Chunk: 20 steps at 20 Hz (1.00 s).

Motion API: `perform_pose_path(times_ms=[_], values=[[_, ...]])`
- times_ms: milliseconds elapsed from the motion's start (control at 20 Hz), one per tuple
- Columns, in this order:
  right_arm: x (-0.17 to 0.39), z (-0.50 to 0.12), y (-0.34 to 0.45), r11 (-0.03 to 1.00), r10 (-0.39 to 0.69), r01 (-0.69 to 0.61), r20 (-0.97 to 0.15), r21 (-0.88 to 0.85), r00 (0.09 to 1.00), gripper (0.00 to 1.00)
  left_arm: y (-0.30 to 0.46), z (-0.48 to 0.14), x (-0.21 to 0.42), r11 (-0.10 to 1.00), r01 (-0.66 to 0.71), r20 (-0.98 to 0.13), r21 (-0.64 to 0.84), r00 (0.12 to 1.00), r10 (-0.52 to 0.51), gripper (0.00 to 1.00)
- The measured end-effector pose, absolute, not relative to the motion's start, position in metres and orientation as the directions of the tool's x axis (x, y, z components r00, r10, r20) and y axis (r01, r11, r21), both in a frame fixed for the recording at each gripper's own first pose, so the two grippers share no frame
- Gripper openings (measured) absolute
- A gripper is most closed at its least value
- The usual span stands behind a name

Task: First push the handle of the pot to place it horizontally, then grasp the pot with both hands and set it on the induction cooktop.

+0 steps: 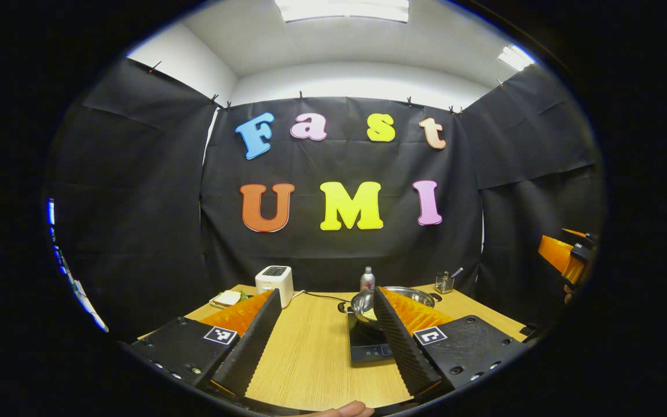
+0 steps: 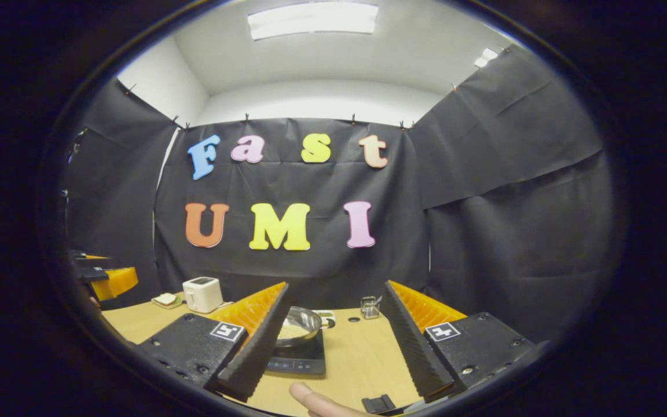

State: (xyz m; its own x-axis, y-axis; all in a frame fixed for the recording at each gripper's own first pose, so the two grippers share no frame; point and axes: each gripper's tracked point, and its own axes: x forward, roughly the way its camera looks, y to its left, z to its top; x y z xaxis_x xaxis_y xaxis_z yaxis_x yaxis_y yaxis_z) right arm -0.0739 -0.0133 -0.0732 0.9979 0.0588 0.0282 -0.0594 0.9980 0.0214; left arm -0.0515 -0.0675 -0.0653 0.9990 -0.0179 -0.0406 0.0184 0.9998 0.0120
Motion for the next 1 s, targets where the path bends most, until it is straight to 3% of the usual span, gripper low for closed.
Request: perform_pose_path(times_ms=[800,1000], values=[[-0.077,-0.078,-0.006,0.993,0.115,-0.115,-0.019,-0.003,0.993,0.97,-0.05,-0.069,-0.055,1.0,-0.012,-0.055,0.002,0.998,0.012,0.95],[-0.078,-0.065,-0.011,0.996,0.079,-0.078,0.024,-0.039,0.997,0.98,-0.043,-0.064,-0.064,1.0,0.001,-0.038,0.001,0.999,-0.001,0.95]])
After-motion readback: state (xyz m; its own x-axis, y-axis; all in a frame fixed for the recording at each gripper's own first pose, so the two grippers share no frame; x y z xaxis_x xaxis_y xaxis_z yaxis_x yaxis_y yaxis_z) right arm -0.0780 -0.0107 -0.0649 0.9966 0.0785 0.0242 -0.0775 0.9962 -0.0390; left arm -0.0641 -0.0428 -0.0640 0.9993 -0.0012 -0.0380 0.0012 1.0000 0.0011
